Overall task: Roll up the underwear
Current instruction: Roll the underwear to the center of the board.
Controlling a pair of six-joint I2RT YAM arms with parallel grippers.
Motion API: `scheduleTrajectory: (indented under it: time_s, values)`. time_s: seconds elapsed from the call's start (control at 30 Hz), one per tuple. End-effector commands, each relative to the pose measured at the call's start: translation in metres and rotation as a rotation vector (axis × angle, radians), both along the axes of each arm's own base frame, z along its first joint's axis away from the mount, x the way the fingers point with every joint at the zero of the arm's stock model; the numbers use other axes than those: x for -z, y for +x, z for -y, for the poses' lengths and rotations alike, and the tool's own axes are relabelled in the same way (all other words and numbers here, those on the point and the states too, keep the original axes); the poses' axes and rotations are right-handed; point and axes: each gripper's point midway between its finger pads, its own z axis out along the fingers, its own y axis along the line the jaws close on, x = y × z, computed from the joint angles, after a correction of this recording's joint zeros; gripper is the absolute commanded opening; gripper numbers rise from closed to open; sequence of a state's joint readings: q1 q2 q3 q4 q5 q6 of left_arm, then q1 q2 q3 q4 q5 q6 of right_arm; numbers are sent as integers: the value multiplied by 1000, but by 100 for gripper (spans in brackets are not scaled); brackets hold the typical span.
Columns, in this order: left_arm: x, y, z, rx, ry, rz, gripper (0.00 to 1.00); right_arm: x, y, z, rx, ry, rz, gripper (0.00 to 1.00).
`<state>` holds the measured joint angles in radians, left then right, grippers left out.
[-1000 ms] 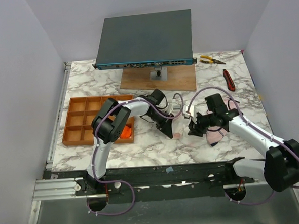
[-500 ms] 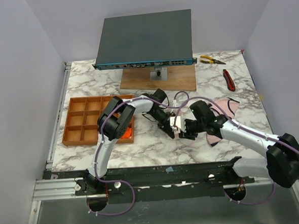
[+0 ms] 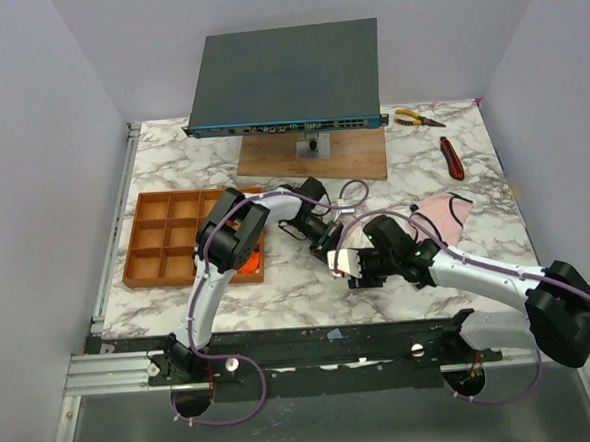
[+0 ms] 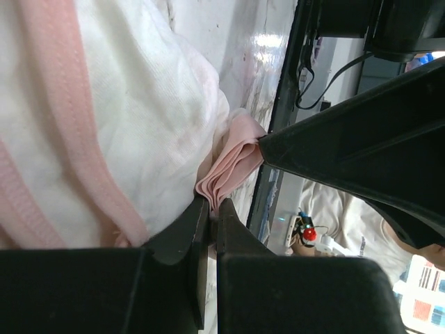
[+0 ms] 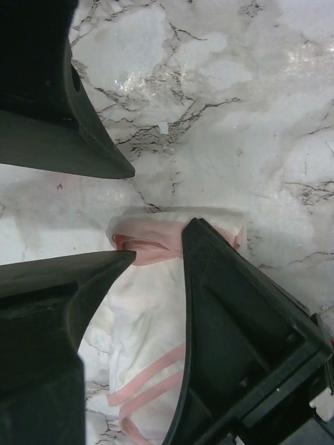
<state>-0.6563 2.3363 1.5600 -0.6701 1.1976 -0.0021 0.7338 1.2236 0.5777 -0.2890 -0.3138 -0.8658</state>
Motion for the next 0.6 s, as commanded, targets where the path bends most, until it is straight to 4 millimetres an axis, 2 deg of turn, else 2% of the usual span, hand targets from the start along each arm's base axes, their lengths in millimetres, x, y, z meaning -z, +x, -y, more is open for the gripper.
scheduleTrajectory:
  time_s: [0.0,0.4,0.57]
  values:
    - [14,-1,-4,-3,34,-34,0,5,7,4,16,-37,60,49]
    - [16,-2,-5,-3,36,-65,0,16,12,-2,15,-63,71,49]
    - [15,-4,-5,2,27,-71,0,27,11,1,11,-95,54,49]
